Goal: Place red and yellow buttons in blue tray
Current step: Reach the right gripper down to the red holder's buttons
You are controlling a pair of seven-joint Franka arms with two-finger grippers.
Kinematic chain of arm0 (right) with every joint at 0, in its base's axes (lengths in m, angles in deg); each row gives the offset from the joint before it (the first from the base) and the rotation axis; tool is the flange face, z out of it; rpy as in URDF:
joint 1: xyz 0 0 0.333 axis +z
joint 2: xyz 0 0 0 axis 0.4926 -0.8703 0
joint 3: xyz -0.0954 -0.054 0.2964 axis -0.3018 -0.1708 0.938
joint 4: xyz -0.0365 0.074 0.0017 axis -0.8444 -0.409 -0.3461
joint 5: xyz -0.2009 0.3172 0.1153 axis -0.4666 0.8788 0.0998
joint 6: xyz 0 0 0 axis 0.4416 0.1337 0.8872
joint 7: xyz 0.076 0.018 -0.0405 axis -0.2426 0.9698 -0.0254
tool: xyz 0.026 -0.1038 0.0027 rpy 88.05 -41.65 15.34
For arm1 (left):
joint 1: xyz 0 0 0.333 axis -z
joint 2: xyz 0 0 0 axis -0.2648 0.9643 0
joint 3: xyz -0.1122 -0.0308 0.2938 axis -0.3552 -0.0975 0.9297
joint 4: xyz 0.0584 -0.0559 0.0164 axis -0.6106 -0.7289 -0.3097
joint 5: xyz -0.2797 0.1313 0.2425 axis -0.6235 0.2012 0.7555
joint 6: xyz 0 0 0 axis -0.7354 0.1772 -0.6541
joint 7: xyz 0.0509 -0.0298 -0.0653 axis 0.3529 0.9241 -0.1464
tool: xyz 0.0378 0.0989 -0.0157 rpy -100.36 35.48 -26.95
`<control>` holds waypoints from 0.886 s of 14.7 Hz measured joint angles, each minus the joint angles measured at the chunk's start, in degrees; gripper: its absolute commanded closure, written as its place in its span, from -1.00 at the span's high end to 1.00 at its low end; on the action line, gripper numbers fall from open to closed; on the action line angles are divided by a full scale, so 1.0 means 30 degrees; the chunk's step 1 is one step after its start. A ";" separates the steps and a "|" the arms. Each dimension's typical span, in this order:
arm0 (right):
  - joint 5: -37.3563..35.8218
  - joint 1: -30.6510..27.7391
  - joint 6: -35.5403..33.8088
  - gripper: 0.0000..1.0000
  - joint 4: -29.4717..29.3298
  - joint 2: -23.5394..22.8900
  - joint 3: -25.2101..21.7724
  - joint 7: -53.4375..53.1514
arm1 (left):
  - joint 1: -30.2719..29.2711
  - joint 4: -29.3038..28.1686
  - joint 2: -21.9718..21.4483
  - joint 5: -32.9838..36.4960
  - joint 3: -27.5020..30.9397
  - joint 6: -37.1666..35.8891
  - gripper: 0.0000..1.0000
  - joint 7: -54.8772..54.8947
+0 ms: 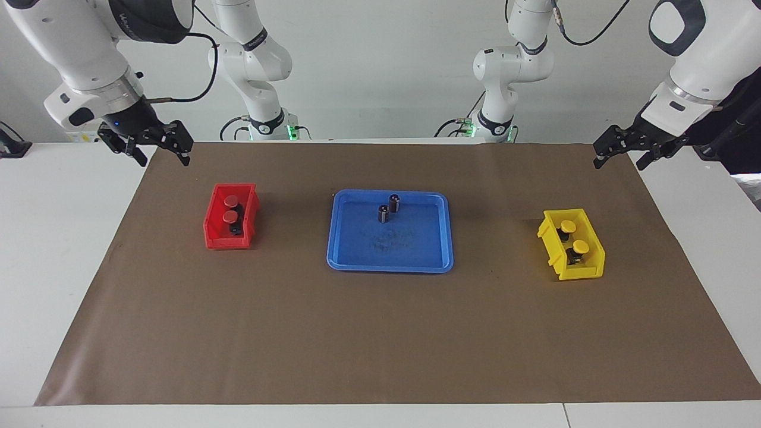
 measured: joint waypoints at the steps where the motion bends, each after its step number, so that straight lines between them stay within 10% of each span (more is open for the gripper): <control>1: 0.0004 0.0224 0.0743 0.58 0.0701 0.0099 0.0013 0.0000 | 0.0000 0.0000 0.0000 0.0000 0.0001 0.0000 1.00 0.0000; 13: 0.0010 0.0722 0.9362 0.31 0.9042 -0.0238 0.0013 0.0008 | -0.0004 -0.0033 -0.0003 0.0151 0.0004 0.0110 1.00 0.0000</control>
